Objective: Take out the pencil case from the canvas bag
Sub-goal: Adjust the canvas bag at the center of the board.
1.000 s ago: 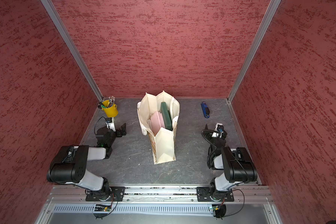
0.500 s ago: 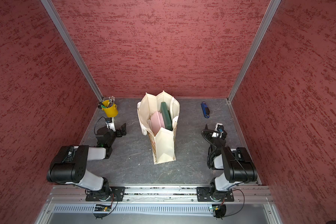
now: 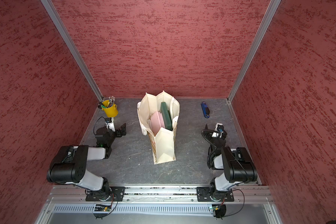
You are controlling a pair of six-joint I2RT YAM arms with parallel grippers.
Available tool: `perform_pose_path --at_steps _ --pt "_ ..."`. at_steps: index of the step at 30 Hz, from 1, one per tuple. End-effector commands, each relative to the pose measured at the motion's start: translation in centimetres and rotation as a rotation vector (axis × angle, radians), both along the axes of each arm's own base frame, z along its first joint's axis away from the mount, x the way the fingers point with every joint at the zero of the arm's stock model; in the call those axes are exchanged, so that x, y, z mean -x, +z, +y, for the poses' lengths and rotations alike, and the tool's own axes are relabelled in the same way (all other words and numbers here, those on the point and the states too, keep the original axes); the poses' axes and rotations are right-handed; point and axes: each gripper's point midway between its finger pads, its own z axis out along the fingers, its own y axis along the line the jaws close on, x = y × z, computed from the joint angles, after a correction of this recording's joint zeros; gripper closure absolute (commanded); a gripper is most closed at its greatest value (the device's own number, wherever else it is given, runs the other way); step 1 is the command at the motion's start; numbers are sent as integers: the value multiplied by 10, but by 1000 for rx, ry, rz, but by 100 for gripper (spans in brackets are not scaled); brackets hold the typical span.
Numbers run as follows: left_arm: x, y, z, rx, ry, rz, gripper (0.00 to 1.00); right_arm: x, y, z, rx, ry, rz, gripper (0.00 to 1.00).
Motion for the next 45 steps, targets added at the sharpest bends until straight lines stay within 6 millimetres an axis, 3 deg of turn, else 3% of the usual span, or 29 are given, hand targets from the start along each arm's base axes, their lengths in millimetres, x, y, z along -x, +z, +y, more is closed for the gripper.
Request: perform_pose_path --at_steps 1,4,6,9,12,15,23,26,31,38,41,45 --pt "0 17 1 14 -4 -13 1 15 34 -9 -15 -57 -109 1" --pt "4 47 1 28 10 20 3 19 58 -3 -4 -22 -135 6" --pt "7 67 1 70 30 34 4 7 69 -2 -86 -12 -99 8" --pt "12 103 -7 153 33 42 6 -13 90 18 -167 107 -47 13" --pt "21 130 -23 264 22 80 9 -26 104 36 -283 202 26 18" --pt "33 147 -52 345 -49 149 15 -28 117 69 -390 362 73 23" --pt "70 172 -153 500 -290 391 23 -6 156 143 -644 633 155 29" --pt "81 175 -179 551 -352 429 24 4 168 168 -677 698 189 29" --pt "94 176 -198 628 -412 490 23 7 188 196 -653 739 254 25" --pt "96 190 -209 658 -468 487 26 -17 175 220 -581 736 431 23" --pt "93 187 -209 608 -476 505 29 -29 166 229 -501 738 524 23" --pt "86 185 -208 570 -478 544 40 -45 165 225 -410 665 572 24"
